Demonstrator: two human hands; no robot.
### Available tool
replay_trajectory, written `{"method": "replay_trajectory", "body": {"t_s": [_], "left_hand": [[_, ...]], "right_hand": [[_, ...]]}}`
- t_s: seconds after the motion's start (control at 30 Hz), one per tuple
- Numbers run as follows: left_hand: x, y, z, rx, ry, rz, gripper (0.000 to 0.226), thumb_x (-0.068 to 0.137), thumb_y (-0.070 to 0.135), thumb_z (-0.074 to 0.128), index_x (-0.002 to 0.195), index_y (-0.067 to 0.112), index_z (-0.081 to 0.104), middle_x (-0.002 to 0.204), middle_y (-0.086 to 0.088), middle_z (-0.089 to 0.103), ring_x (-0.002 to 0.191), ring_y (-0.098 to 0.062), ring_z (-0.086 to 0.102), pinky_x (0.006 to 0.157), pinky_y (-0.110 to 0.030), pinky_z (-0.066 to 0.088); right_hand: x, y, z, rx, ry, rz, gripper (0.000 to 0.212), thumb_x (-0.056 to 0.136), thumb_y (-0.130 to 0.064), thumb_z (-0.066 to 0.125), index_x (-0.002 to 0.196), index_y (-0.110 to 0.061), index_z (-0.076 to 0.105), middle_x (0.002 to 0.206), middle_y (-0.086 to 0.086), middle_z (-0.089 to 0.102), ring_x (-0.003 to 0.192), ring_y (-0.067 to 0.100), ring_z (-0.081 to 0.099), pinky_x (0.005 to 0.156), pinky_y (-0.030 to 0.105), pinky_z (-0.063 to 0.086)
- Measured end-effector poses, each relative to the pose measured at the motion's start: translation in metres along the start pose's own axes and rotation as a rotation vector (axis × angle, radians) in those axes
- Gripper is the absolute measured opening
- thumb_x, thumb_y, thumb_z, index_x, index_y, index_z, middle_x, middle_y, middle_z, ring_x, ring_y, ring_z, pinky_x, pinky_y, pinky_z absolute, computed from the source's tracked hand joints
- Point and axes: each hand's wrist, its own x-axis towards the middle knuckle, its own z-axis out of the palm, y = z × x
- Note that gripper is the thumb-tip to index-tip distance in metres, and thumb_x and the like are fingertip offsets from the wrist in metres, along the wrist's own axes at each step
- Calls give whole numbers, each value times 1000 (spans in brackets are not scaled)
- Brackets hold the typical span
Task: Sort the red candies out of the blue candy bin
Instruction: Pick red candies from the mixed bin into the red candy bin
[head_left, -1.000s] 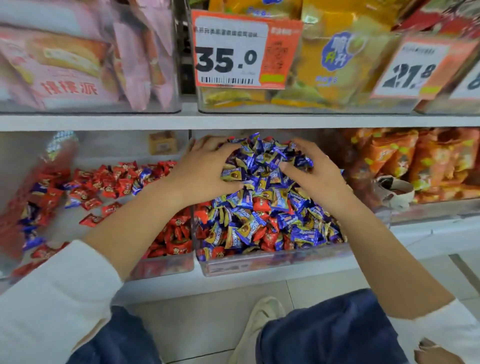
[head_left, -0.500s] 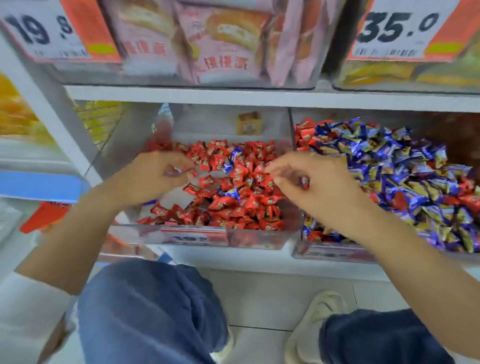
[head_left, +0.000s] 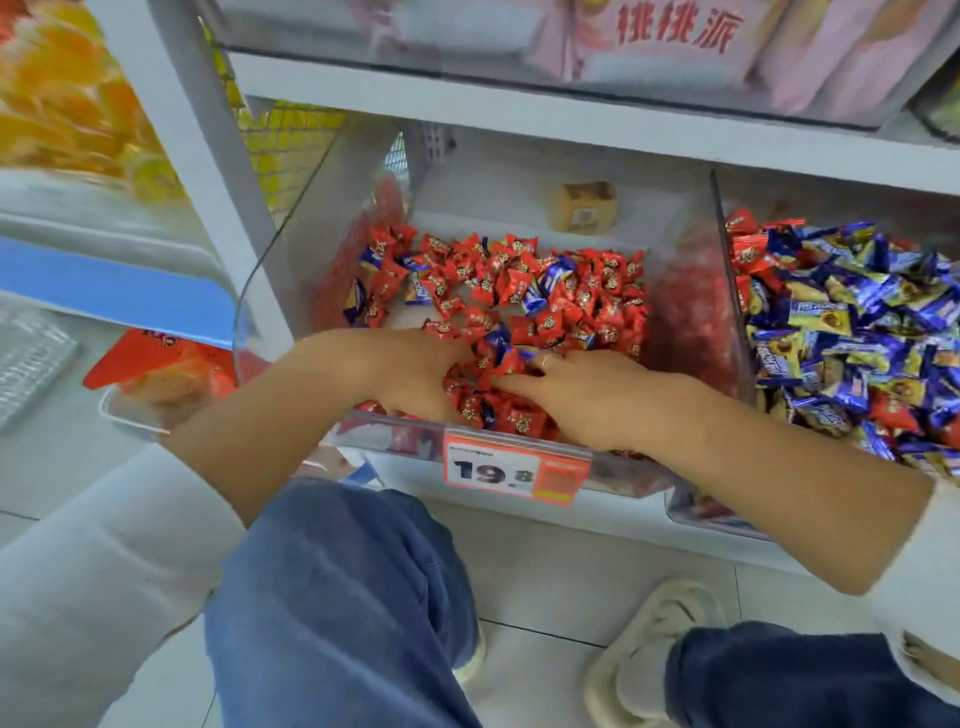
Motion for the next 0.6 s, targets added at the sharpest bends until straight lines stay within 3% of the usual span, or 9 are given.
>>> {"method": "replay_trajectory", "body": {"t_s": [0.07,0.13,0.2,0.37,0.5,0.6], "left_hand": [[12,11,5,-27,-53,9,62,76,39,74,128,19,46,116,1,61,101,-19,62,88,-36,51],[17,16,8,10,6,62,64,74,44,74,124,16,46,110,2,60,99,-20,59,83,-30,48],[22,10,1,73,71,54,49,80,35,69,118,13,49,105,-4,61,96,-23,58,75,-27,40],[20,-21,-15,136,330,-29,33,87,27,61,119,18,58,108,-12,62,103,-33,58,83,-39,49],[8,-29,-18,111,444,1,34,83,24,65,116,17,63,114,-11,60,107,-29,57,89,-38,47],[-13,9,-18,-73,449,152,18,90,25,60,101,16,71,97,-1,69,84,-10,61,78,-22,45]], "right_hand": [[14,-8,-4,-7,60,26,55,96,-20,40,146,-33,22,132,14,43,109,35,52,72,37,41],[27,-9,-8,0,114,96,50,94,-35,45,143,-28,32,126,14,48,106,34,54,70,34,38],[37,-1,-13,70,184,213,44,96,-43,41,137,-27,39,125,12,50,105,32,55,68,32,35],[38,25,-14,201,288,480,38,95,-26,46,133,-26,47,128,11,50,112,32,53,74,35,40],[26,25,-21,208,328,482,42,93,-32,52,133,-24,48,131,11,48,120,33,45,87,40,43],[22,19,-19,222,339,442,41,92,-38,52,130,-23,51,129,11,51,118,31,47,88,40,42]]}}
